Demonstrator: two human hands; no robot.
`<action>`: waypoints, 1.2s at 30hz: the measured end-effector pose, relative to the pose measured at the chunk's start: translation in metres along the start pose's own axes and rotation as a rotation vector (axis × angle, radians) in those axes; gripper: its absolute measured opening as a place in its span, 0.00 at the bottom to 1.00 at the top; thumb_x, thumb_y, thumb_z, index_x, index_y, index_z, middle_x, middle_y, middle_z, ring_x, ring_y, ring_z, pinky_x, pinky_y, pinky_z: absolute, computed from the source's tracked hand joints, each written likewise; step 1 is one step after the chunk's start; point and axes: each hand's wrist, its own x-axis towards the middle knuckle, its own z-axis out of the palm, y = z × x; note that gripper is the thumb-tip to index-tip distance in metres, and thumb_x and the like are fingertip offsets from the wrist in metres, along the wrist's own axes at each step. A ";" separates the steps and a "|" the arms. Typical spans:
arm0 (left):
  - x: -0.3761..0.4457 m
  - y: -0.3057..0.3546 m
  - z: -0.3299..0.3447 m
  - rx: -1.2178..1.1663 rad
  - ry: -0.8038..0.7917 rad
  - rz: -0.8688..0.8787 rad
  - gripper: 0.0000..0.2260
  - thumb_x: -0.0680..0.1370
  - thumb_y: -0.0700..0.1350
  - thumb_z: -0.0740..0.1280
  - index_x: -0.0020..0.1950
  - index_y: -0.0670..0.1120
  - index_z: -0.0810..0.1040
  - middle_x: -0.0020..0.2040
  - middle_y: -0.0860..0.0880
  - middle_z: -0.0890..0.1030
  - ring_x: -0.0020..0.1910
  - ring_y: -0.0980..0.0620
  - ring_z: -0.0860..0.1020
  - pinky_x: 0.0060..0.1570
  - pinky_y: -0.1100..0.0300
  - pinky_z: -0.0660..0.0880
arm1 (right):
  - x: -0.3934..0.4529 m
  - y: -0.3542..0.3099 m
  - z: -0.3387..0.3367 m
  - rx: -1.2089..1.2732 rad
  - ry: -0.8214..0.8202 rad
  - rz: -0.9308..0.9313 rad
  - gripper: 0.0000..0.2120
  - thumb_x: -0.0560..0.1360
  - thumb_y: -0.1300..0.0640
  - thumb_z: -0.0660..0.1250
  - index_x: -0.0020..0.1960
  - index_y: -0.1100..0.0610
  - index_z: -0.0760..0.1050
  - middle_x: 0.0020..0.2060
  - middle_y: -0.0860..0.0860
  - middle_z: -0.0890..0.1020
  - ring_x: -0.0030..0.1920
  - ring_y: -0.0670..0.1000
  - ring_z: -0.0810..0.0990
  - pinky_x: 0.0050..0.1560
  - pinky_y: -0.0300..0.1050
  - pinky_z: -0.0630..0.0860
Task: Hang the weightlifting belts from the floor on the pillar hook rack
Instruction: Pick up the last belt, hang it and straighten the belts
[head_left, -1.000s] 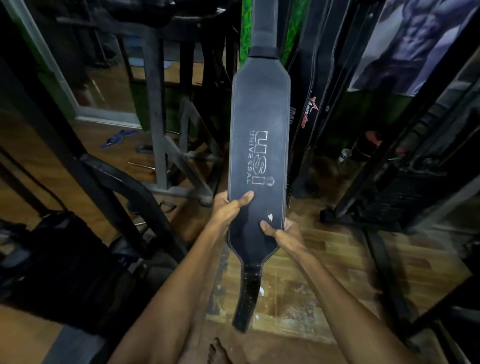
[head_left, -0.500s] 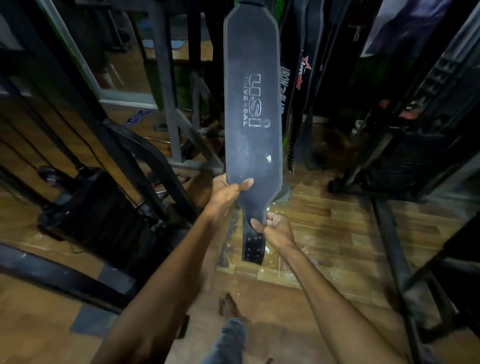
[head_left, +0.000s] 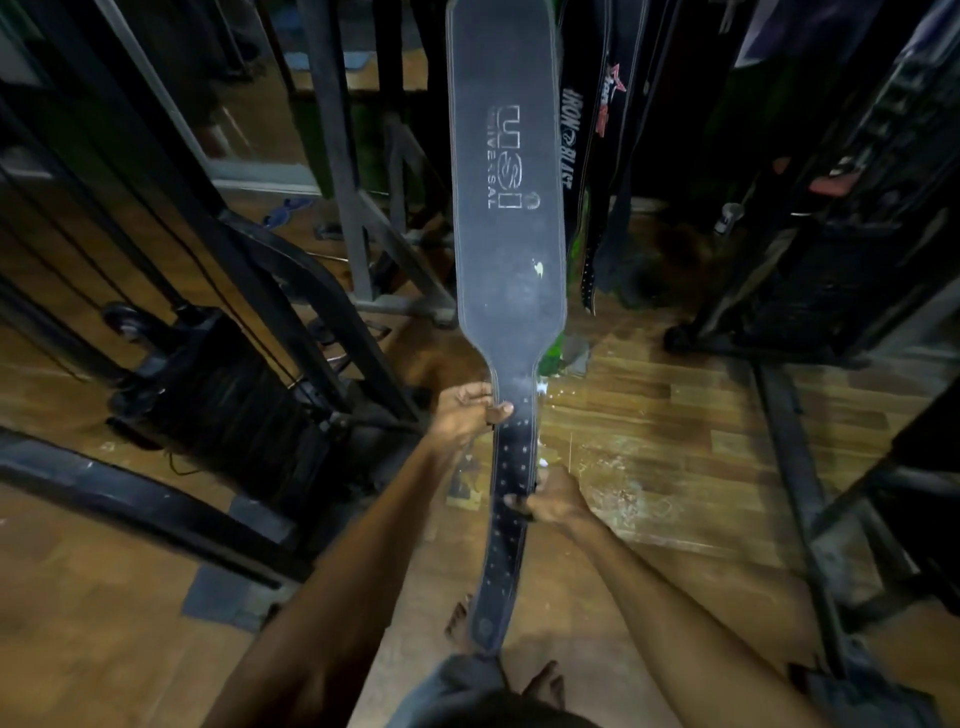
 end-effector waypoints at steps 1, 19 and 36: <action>0.000 -0.001 0.000 0.019 -0.002 0.009 0.13 0.71 0.26 0.73 0.55 0.32 0.82 0.37 0.50 0.87 0.34 0.57 0.84 0.36 0.65 0.81 | -0.002 0.014 0.006 0.036 0.002 0.008 0.06 0.68 0.60 0.81 0.41 0.55 0.84 0.42 0.48 0.87 0.46 0.50 0.86 0.42 0.39 0.79; -0.079 -0.113 -0.021 0.315 -0.058 -0.188 0.17 0.71 0.26 0.73 0.59 0.27 0.79 0.46 0.46 0.88 0.36 0.59 0.85 0.38 0.64 0.82 | -0.053 0.110 0.063 -0.099 -0.168 0.171 0.12 0.68 0.67 0.76 0.31 0.53 0.80 0.23 0.39 0.79 0.31 0.38 0.76 0.32 0.35 0.72; -0.125 -0.160 -0.035 0.169 0.048 -0.571 0.11 0.68 0.37 0.78 0.49 0.37 0.84 0.45 0.39 0.86 0.43 0.41 0.86 0.38 0.50 0.84 | -0.033 0.103 0.076 0.008 -0.088 0.263 0.07 0.76 0.54 0.74 0.47 0.58 0.84 0.44 0.55 0.88 0.44 0.52 0.87 0.43 0.44 0.84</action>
